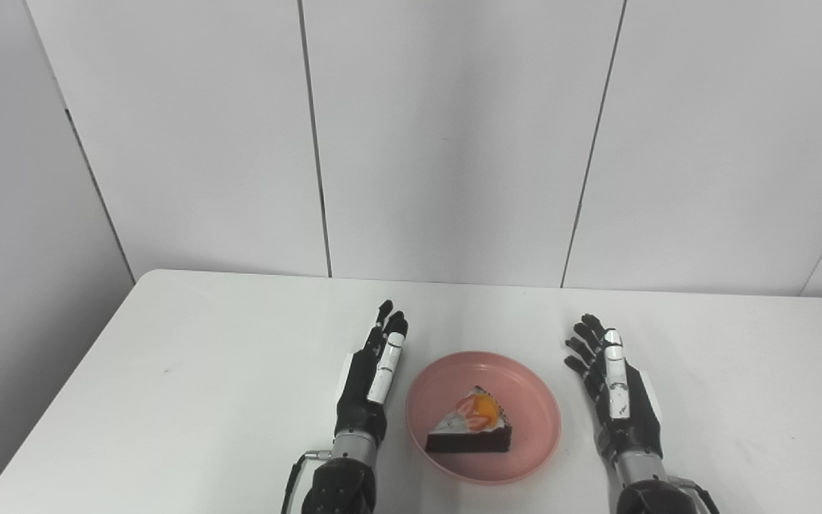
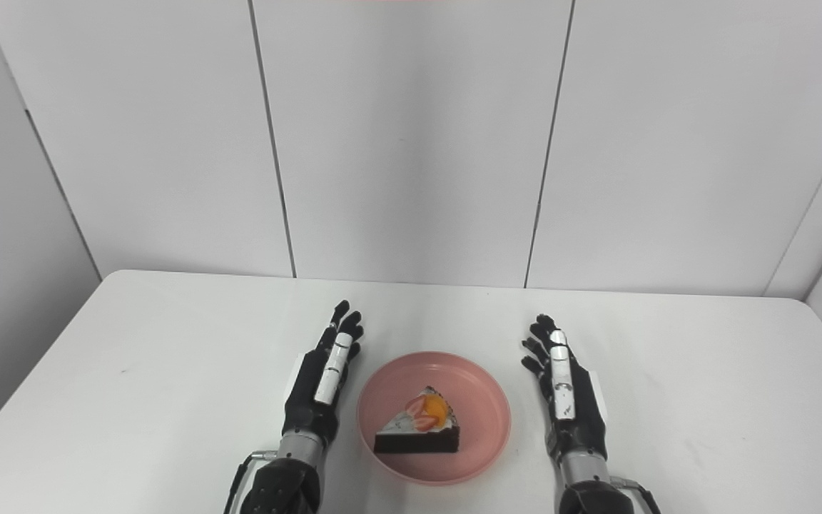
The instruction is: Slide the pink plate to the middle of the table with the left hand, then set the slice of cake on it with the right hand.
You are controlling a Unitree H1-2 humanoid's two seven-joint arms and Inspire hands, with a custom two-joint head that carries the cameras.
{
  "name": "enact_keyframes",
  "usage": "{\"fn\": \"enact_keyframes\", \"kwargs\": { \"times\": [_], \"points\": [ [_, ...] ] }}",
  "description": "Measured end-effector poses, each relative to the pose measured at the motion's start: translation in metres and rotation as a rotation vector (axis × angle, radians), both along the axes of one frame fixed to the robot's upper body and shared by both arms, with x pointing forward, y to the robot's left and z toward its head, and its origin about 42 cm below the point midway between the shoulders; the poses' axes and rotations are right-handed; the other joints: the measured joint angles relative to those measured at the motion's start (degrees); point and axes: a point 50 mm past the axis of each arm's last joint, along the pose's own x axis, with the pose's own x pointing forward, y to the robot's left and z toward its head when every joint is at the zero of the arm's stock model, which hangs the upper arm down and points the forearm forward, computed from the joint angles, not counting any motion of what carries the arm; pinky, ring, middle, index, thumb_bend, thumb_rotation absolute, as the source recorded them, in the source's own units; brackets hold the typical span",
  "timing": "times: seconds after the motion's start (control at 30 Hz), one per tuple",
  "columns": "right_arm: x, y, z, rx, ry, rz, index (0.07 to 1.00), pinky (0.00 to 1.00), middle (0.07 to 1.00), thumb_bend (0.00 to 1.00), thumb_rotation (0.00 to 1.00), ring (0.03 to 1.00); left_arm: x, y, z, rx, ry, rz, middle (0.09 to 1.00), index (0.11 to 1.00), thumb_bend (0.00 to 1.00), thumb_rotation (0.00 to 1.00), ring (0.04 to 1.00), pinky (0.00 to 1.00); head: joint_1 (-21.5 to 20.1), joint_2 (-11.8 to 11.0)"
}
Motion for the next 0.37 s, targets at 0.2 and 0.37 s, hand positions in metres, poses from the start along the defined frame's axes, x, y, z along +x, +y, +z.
{"fn": "enact_keyframes", "kwargs": {
  "times": [0.2,0.37],
  "points": [
    [-0.0018,-0.0011,-0.0009,-0.013,-0.001,-0.001,0.88,0.91,0.901,0.82,1.0,0.897,-0.0039,0.0018,0.0,-0.008,-0.003,0.006,0.945,0.961,0.61,0.83,0.948,0.97,-0.09,0.0],
    [-0.0033,-0.0019,-0.0015,-0.015,-0.002,-0.003,0.88,0.9,0.899,0.82,1.0,0.894,-0.0056,0.0037,0.0009,-0.013,-0.004,0.012,0.947,0.961,0.59,0.84,0.95,0.99,-0.09,0.0]
  ]
}}
